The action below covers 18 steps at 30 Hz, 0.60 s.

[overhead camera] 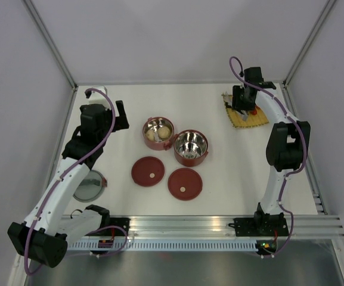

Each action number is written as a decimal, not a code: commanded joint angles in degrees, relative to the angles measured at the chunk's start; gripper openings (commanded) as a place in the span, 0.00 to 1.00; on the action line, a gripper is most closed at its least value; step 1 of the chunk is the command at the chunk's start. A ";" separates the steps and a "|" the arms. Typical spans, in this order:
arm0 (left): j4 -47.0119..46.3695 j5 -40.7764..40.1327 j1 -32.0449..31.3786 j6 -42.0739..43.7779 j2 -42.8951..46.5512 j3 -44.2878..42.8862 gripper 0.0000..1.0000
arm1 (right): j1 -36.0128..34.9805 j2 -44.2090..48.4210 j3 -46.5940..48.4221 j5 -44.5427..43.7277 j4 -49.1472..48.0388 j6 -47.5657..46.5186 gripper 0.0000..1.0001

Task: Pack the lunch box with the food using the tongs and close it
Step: Pick up the fake food from the plate.

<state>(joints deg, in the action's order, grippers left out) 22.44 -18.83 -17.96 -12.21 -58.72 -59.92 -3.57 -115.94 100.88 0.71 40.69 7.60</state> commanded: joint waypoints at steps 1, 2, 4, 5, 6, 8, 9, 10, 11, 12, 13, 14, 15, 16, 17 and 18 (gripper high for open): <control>-0.73 1.52 0.20 -0.89 -0.17 -1.16 1.00 | 0.06 -0.43 2.83 0.08 0.53 -1.35 0.57; -0.73 1.60 0.20 -0.80 -0.17 -1.16 1.00 | -0.03 -0.51 2.74 -0.09 0.53 -1.44 0.57; -0.81 1.60 0.20 -0.80 -0.26 -1.16 1.00 | 0.06 -0.60 2.83 0.17 0.80 -1.53 0.57; -0.73 1.60 0.20 -0.80 -0.17 -1.16 1.00 | -0.03 -0.78 2.83 0.34 0.88 -1.53 0.57; -0.81 1.69 0.20 -0.80 -0.17 -1.16 1.00 | 0.06 -0.69 2.66 0.43 1.06 -1.53 0.56; -0.73 1.69 0.20 -0.80 -0.17 -1.08 1.00 | -0.03 -0.69 2.48 0.52 1.15 -1.62 0.55; -0.73 1.69 0.20 -0.80 -0.17 -1.16 1.00 | 0.06 -0.60 2.39 0.52 1.15 -1.71 0.54; -0.81 1.78 0.20 -0.89 -0.26 -1.16 1.00 | -0.03 -0.52 2.39 0.52 1.15 -1.88 0.54; -0.82 1.87 0.20 -0.80 -0.17 -1.16 1.00 | -0.03 -0.69 2.30 0.52 1.15 -2.06 0.54; -0.73 1.95 0.20 -0.89 -0.26 -1.16 1.00 | -0.03 -0.69 2.56 0.69 1.24 -2.23 0.53; -0.81 2.04 0.20 -0.80 -0.26 -1.16 1.00 | -0.03 -0.78 2.57 1.13 1.41 -2.23 0.52; -0.82 2.04 0.20 -0.80 -0.17 -1.16 1.00 | 0.06 -0.78 2.65 1.14 1.59 -2.41 0.51; -0.73 2.04 0.20 -0.80 -0.17 -1.16 1.00 | -0.03 -0.78 2.83 1.14 1.76 -2.67 0.51; -0.81 1.96 0.20 -0.80 -0.17 -1.16 1.00 | 0.06 -1.04 2.83 1.22 2.20 -2.93 0.50; -0.73 1.95 0.20 -0.71 -0.08 -1.16 1.00 | 0.06 -0.96 2.74 1.14 2.64 -3.20 0.50; -0.73 1.95 0.20 -0.71 -0.08 -1.25 1.00 | -0.03 -0.95 2.57 0.96 2.82 -3.46 0.50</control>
<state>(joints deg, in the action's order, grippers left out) 22.44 -17.69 -17.96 -12.19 -58.89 -59.92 -3.55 -116.33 101.10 0.86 42.00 5.87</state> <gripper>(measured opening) 0.994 0.508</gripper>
